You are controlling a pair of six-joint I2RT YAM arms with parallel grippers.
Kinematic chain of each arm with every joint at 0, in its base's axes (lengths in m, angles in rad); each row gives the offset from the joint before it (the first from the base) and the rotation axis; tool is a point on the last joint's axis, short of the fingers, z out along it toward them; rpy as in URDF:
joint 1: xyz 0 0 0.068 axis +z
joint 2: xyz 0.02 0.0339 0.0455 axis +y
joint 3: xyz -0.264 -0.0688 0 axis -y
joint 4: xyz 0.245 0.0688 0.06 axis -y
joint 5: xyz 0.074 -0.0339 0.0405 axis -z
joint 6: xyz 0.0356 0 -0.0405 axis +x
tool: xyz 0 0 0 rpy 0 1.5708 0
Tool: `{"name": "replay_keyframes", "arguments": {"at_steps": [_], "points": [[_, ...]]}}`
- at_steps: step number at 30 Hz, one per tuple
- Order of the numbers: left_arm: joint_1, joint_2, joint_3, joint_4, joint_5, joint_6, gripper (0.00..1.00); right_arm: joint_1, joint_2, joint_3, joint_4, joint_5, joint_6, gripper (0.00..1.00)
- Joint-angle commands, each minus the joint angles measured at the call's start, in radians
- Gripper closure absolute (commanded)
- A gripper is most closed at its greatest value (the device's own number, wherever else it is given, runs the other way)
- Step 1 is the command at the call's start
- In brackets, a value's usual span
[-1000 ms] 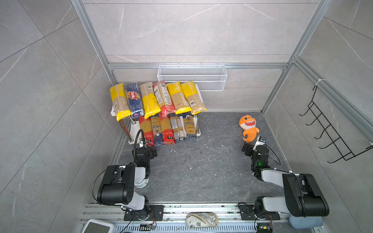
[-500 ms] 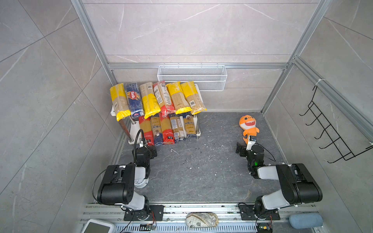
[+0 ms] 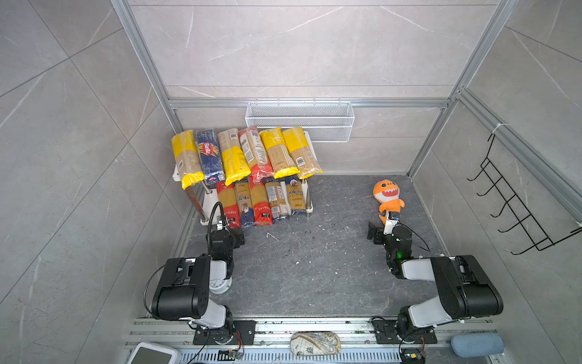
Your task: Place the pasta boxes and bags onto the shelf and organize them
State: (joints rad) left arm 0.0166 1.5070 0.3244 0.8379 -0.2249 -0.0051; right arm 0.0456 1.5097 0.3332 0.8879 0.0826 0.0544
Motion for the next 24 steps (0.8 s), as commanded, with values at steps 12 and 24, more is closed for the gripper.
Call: {"name": "replay_keyframes", "arguments": {"at_steps": [12,24], "points": [[0.005,0.001,0.023,0.049,0.016,-0.028,0.0,-0.046,0.0,-0.01,0.059,-0.32,-0.071,0.0],[0.005,-0.001,0.023,0.048,0.016,-0.029,0.0,-0.052,-0.003,-0.013,0.062,-0.323,-0.072,0.0]]}}
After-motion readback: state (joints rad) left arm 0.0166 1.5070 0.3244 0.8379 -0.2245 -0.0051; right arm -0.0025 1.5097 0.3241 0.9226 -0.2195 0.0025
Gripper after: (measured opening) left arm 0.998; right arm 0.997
